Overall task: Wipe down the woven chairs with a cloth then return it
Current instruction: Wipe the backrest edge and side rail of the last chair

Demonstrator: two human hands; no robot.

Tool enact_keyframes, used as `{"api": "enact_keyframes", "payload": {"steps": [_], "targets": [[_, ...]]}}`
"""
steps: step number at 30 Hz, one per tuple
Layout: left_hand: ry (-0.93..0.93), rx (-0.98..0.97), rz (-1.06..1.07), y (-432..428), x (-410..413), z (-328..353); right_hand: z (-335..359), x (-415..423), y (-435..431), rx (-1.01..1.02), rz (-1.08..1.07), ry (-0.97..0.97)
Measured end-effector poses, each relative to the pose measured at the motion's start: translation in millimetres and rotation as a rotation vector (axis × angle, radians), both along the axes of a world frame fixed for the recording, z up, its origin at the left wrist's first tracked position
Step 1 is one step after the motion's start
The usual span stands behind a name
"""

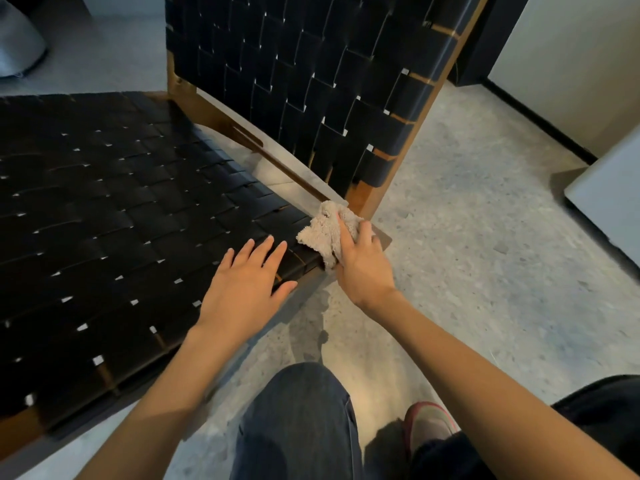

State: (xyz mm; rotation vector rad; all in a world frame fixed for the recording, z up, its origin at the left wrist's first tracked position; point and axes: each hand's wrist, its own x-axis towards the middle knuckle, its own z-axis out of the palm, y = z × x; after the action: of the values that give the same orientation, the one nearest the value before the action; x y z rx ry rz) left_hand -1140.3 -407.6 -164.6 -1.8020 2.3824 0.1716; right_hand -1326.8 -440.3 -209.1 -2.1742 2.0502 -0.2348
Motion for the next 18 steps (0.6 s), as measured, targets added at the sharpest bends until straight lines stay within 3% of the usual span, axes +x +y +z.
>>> {"api": "enact_keyframes", "payload": {"steps": [10, 13, 15, 18], "targets": [[-0.006, -0.034, -0.016, 5, -1, 2, 16, -1, 14, 0.257, 0.155, -0.347], [0.018, -0.04, -0.01, 3, -1, 1, 3, 4, 28, 0.418, 0.055, -0.72], [0.028, -0.029, -0.013, 1, -1, 1, -2, 16, 35, 0.394, -0.083, -0.986], [0.043, -0.012, -0.012, -1, -1, 1, 2, 41, 32, 0.356, -0.316, -1.135]]}}
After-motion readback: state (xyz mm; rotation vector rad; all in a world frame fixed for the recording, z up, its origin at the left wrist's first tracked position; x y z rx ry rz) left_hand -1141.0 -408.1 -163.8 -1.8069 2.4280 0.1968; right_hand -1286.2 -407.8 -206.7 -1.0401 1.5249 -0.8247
